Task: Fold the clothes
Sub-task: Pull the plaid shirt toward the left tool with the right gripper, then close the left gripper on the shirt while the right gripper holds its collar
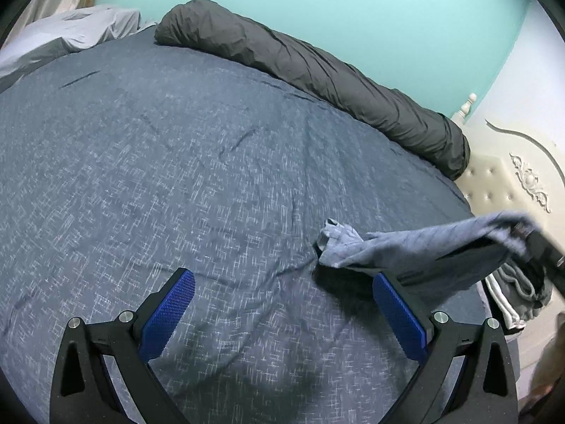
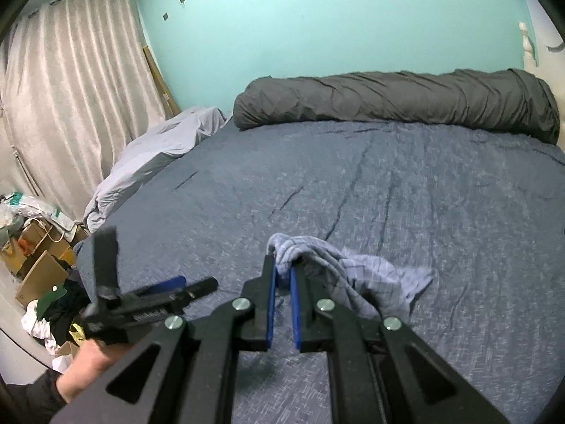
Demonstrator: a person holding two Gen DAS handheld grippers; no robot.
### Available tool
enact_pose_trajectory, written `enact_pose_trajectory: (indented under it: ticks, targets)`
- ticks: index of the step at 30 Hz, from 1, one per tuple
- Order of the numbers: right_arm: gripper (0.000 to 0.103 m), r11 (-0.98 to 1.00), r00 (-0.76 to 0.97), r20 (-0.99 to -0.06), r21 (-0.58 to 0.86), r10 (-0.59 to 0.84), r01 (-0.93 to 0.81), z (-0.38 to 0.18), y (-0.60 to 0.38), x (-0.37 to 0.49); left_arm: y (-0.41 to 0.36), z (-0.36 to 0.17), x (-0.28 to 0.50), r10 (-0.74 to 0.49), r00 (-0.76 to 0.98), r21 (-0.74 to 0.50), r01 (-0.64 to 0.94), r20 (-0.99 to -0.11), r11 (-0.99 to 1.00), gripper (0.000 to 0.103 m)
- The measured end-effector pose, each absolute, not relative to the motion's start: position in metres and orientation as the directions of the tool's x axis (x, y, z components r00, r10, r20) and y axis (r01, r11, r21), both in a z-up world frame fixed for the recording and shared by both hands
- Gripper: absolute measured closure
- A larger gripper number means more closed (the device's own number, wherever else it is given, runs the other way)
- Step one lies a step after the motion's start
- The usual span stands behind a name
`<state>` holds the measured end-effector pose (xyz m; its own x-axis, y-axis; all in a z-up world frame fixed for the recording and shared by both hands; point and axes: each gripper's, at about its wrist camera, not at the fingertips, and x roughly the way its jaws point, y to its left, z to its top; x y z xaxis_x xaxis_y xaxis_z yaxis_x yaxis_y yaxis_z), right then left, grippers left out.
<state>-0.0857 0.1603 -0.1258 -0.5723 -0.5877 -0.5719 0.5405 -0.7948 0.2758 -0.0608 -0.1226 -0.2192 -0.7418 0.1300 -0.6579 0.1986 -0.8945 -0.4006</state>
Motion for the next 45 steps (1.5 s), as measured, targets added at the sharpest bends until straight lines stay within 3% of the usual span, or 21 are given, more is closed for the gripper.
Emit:
enact_pose_trajectory:
  ticks: [3,11,22,32,34,38,45]
  targets:
    - [0.096,-0.785,-0.574,-0.553,0.282,-0.603,0.552,-0.105,0.164,-0.079,-0.122,-0.223,-0.056,0.132,-0.763,-0.399,0.176,-0.633,-0.9,0.0]
    - [0.096,-0.774,-0.59,-0.518,0.278,-0.62,0.569,-0.071,0.169,-0.096,-0.128,-0.249,-0.065,0.121,-0.738,-0.391,0.204,-0.664,-0.898,0.0]
    - [0.096,-0.85,-0.536,-0.66,0.387,-0.526,0.358,-0.199,0.205,-0.166,-0.112,-0.283,-0.081,0.174,-0.664,-0.371,0.167,-0.727,-0.913,0.0]
    - [0.09,-0.916,-0.624,-0.69,0.385,-0.367,0.113,-0.266,0.265,-0.209,-0.082,-0.304,-0.091,0.195,-0.621,-0.31,0.082,-0.76,-0.947,0.0]
    - [0.082,-0.926,-0.642,-0.69,0.369,-0.334,0.085,-0.274,0.273,-0.208,-0.076,-0.304,-0.092,0.186,-0.624,-0.288,0.066,-0.759,-0.955,0.0]
    - [0.076,-0.928,-0.674,-0.678,0.372,-0.294,0.03,-0.284,0.289,-0.208,-0.068,-0.306,-0.093,0.203,-0.617,-0.291,0.045,-0.761,-0.956,0.0]
    - [0.064,-0.914,-0.69,-0.635,0.394,-0.347,0.097,-0.289,0.289,-0.192,-0.058,-0.314,-0.098,0.194,-0.598,-0.263,0.029,-0.778,-0.964,0.0]
